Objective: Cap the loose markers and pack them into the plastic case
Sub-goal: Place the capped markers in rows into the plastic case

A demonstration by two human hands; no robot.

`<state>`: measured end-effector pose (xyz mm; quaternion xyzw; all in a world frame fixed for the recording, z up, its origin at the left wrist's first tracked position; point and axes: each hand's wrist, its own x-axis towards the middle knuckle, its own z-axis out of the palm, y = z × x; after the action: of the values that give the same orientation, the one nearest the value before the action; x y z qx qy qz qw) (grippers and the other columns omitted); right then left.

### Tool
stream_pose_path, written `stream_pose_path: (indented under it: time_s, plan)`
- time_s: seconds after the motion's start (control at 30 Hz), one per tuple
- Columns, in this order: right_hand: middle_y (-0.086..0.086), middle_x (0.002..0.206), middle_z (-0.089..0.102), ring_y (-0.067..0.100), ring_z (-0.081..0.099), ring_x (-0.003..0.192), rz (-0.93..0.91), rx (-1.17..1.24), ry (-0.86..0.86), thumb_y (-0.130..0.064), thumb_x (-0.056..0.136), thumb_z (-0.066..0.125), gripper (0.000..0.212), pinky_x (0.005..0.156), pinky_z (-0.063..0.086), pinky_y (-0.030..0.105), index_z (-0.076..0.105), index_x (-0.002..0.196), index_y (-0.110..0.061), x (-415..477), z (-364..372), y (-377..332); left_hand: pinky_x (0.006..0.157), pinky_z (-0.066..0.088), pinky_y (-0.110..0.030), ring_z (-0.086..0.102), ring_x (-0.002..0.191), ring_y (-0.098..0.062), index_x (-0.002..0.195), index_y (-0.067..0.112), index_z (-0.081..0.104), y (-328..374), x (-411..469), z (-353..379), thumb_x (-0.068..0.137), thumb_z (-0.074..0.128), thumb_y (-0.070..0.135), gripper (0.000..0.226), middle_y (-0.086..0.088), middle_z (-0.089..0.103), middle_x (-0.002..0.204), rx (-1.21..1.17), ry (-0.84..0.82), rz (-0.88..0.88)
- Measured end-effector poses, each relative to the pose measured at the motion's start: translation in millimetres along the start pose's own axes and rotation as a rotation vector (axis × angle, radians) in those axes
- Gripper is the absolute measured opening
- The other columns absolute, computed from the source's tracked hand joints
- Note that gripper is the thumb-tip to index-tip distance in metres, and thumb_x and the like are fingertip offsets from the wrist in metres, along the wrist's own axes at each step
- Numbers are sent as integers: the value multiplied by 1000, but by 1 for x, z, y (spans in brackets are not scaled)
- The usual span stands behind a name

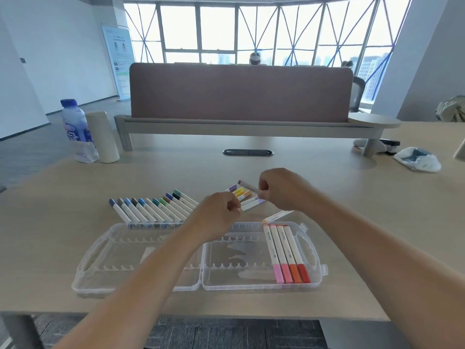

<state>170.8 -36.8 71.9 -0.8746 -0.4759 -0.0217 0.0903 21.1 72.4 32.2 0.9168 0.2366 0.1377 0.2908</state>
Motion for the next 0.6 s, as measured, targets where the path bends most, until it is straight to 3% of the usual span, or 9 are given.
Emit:
stream_pose_path:
  time_s: [0.1, 0.17, 0.3, 0.4, 0.47, 0.6]
  plan:
    - [9, 71, 69, 18, 59, 61, 158, 349, -74, -18, 85, 70, 17, 60, 45, 28, 73, 80, -2, -17, -7, -9, 72, 55, -30, 65, 89, -20, 107, 25, 66, 7, -13, 1, 93, 53, 24, 19, 2, 67, 109, -17, -7, 0]
    - [16, 64, 66, 17, 56, 50, 222, 486, -136, -10, 82, 68, 20, 55, 43, 25, 72, 80, 9, -35, -7, -15, 67, 48, -24, 65, 97, -22, 110, 25, 65, 11, -22, 4, 92, 55, 25, 20, 3, 65, 114, -47, -28, -4]
    - [11, 47, 57, 13, 53, 34, 294, 603, -231, -1, 83, 64, 21, 40, 42, 16, 61, 63, 3, -66, -2, -23, 83, 47, -25, 58, 100, -13, 130, 22, 57, 16, -40, 11, 92, 61, 29, 39, 3, 62, 121, -26, -100, 21]
    - [11, 46, 57, 17, 56, 38, 326, 632, -286, 0, 88, 62, 27, 46, 49, 24, 58, 61, 1, -74, 5, -26, 81, 55, -26, 64, 99, -16, 141, 21, 49, 22, -54, 14, 93, 62, 28, 50, -2, 59, 130, -31, -202, 49]
    - [14, 53, 58, 20, 56, 44, 340, 602, -328, -3, 92, 60, 29, 52, 50, 27, 57, 63, 0, -76, 9, -27, 89, 56, -32, 67, 100, -17, 141, 25, 49, 24, -59, 17, 92, 63, 28, 51, -1, 61, 132, 16, -228, 82]
    - [15, 67, 65, 21, 59, 50, 360, 427, -335, -22, 95, 63, 36, 60, 49, 29, 58, 65, -3, -75, 17, -24, 103, 40, -27, 52, 127, -14, 150, 26, 36, 21, -62, 20, 98, 56, 36, 57, 7, 43, 152, 136, -259, 130]
